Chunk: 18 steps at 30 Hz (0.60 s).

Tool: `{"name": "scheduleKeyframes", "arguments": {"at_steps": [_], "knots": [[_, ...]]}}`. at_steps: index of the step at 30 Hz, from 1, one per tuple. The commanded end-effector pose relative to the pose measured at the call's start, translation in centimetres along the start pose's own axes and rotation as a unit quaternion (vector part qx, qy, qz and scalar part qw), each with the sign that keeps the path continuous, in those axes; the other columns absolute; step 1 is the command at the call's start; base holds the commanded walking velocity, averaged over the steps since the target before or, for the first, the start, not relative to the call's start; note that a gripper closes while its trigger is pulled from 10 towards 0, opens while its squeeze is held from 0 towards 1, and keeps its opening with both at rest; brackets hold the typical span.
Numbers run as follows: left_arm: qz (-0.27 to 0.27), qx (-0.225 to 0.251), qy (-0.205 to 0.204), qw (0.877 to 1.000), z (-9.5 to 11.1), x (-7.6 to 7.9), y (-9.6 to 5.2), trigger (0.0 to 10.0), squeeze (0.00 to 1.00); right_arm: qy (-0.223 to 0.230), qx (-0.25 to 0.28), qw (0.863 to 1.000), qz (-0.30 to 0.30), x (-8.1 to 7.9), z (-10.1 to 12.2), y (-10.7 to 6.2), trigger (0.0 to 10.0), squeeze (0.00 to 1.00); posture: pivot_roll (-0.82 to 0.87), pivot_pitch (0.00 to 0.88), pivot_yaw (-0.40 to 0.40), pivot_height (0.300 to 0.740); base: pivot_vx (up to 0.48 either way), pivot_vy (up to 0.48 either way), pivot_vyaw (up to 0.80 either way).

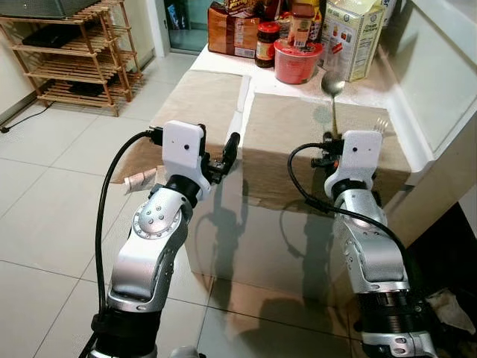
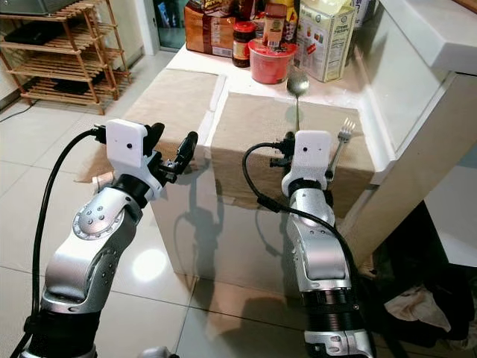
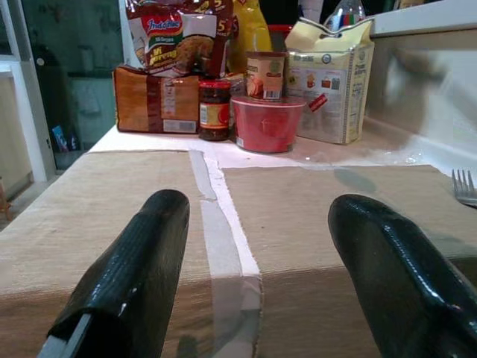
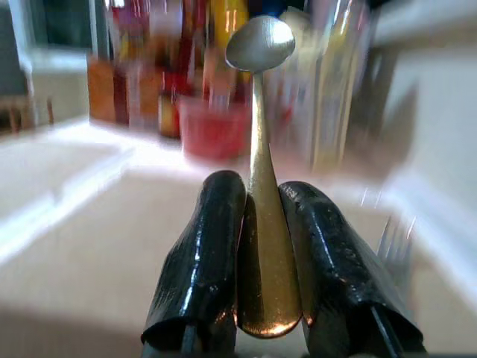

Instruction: Setting the table

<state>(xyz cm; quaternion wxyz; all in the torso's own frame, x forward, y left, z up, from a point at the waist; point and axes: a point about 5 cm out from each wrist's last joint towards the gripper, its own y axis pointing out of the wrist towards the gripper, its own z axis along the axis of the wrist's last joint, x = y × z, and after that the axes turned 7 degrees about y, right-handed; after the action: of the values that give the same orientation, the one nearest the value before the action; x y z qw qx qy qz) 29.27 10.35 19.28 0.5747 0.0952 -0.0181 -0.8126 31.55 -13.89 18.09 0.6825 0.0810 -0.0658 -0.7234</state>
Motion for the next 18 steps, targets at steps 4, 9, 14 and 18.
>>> {"name": "scheduleKeyframes", "arguments": {"at_steps": [4, 9, 14, 18], "knots": [[0.011, -0.001, 0.012, 1.0, -0.3, -0.4, 0.5, 10.0, 0.0, -0.029, 0.061, 0.998, 0.003, 0.2, 2.0, -0.3, 0.0, 0.0, 0.11, 0.0, -0.006, 0.74, 0.0, 0.0, 0.0], [0.013, -0.008, 0.014, 1.0, -1.0, -0.5, 0.9, 10.0, 0.0, -0.069, 0.117, 0.991, -0.009, 1.0, 3.2, -1.6, 0.0, 0.0, 0.09, 0.0, 0.003, 0.74, 0.0, 0.0, 0.0], [0.014, -0.01, 0.018, 1.0, -1.4, -0.6, 1.0, 10.0, 0.0, -0.078, 0.134, 0.988, -0.009, 1.2, 3.4, -2.5, 0.0, 0.0, 0.07, 0.0, 0.007, 0.74, 0.0, 0.0, 0.0], [0.014, -0.015, 0.021, 1.0, -2.2, -0.6, 1.1, 10.0, 0.0, -0.094, 0.144, 0.985, -0.009, 2.0, 3.3, -4.0, 0.0, 0.0, 0.05, 0.0, 0.011, 0.74, 0.0, 0.0, 0.0]]}}
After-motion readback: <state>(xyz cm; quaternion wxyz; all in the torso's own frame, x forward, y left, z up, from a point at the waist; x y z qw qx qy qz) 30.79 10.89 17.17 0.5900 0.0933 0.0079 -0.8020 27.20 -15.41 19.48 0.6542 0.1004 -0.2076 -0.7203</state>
